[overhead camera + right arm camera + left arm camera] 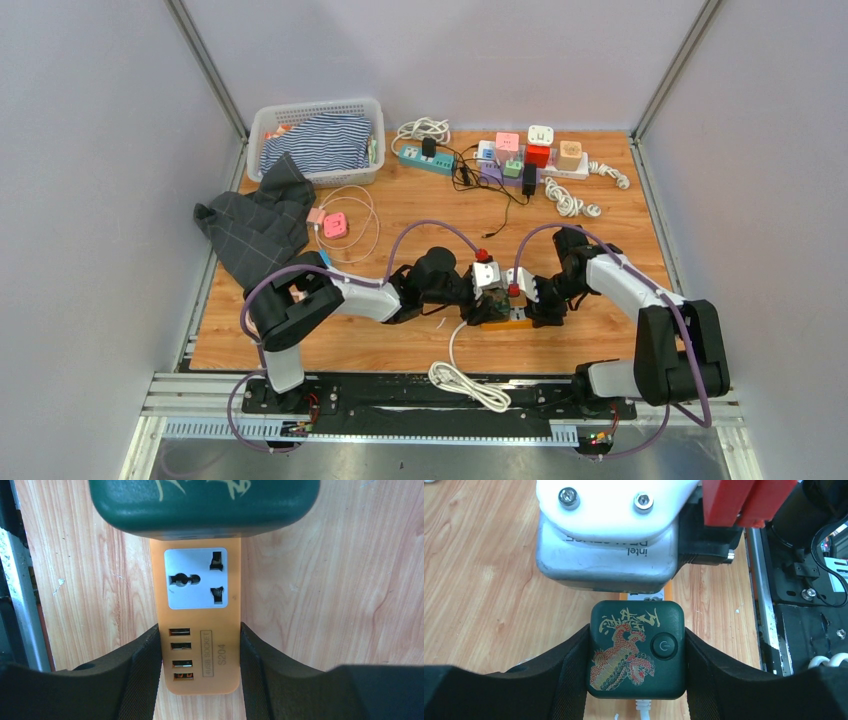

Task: Pull the plug off the socket
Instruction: Remove the plug from the socket.

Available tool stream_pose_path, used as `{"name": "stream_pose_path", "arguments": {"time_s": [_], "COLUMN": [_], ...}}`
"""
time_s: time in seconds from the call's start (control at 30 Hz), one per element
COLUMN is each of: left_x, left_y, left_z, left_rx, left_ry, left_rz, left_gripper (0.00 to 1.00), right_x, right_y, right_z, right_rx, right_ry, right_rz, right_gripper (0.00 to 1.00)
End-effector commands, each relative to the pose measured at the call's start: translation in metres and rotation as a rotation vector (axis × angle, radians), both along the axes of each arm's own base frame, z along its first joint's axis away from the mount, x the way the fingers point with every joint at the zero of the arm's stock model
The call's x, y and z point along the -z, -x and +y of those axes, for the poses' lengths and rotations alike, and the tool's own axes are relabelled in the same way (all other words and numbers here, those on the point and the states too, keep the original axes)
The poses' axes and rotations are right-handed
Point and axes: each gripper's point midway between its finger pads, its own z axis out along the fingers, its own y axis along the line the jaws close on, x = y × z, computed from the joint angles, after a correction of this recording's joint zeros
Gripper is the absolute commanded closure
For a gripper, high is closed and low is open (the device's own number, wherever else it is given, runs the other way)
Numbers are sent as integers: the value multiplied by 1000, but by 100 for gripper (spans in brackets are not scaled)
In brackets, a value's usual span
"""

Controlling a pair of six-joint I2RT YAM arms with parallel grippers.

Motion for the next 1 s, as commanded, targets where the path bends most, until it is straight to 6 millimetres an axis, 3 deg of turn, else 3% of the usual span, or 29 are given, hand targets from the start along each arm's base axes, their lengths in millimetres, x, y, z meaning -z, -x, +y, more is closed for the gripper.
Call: {"name": "stream_pose_path", "arguments": {"time_s": [0.0, 0.13, 0.2, 0.3, 0.43, 0.5, 0.63, 0.7, 0.97], "left_x": [-4, 2, 4, 2, -1, 0, 7, 5, -1], "left_y": [4, 19, 20, 14, 5, 3, 1, 9, 8], "left_z": [-5, -5, -5, -6, -5, -4, 3, 1, 0], "left_rx": [-6, 19, 6, -37, -51, -52, -97, -88, -82], "left_ry": [6, -41, -57, -43, 1, -2, -56, -76, -8], "left_rz": [7, -208, -237, -164, 60, 54, -135, -237, 43], "left_gripper": [100, 100, 100, 100, 100, 100, 100, 100, 100], "right_x": [13, 13, 13, 14, 15, 15, 18, 18, 16], "right_y": [7, 7, 7, 7, 7, 7, 7, 7, 7], "right_z": [-15, -16, -16, -16, -16, -14, -16, -16, -15], "right_rx": [39, 39, 39, 39, 39, 38, 43, 47, 55], "right_ry": [69, 70, 71, 72, 75, 67, 88, 89, 79], "right_rz": [48, 48, 49, 49, 56, 58, 82, 79, 81], "right_gripper": [100, 100, 100, 100, 100, 100, 100, 100, 100]}}
